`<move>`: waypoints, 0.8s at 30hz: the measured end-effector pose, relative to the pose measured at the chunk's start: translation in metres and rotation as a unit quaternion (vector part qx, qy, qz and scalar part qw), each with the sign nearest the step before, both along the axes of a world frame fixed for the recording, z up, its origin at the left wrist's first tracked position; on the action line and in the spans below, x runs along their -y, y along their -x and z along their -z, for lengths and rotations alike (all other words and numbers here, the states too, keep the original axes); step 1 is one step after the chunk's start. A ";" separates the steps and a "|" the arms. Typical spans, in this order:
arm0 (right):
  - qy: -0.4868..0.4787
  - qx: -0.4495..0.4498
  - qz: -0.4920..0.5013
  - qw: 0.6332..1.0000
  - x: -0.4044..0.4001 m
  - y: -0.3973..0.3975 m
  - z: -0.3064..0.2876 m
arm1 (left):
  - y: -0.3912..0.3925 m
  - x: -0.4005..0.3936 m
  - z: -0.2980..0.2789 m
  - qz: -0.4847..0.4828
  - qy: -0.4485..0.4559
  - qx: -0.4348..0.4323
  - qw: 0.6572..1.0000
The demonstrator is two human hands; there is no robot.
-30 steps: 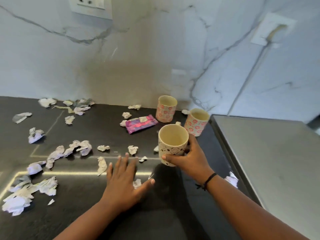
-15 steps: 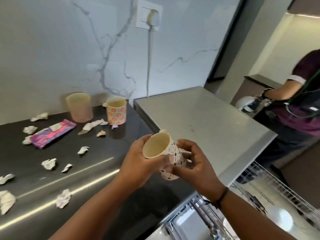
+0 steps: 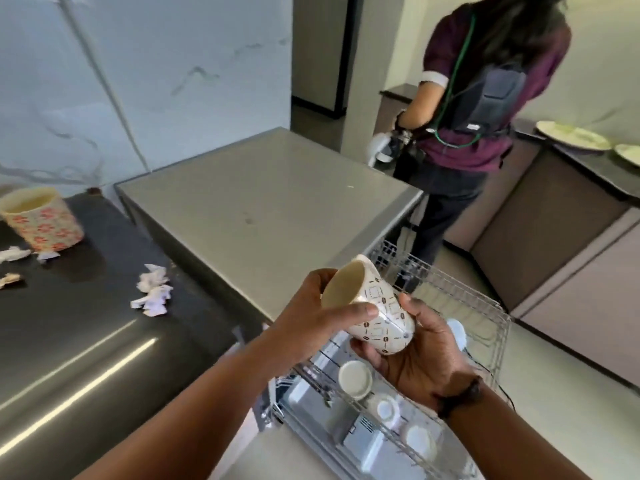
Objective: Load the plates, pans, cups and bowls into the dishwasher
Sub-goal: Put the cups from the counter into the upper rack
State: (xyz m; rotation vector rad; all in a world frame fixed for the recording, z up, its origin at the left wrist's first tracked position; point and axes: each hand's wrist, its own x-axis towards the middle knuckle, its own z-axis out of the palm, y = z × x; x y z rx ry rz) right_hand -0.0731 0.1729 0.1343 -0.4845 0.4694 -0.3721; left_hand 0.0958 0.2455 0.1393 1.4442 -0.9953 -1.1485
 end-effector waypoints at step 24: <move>0.593 -0.501 -0.215 0.592 0.101 -0.022 0.153 | -0.005 -0.044 0.198 0.088 -0.377 0.515 0.765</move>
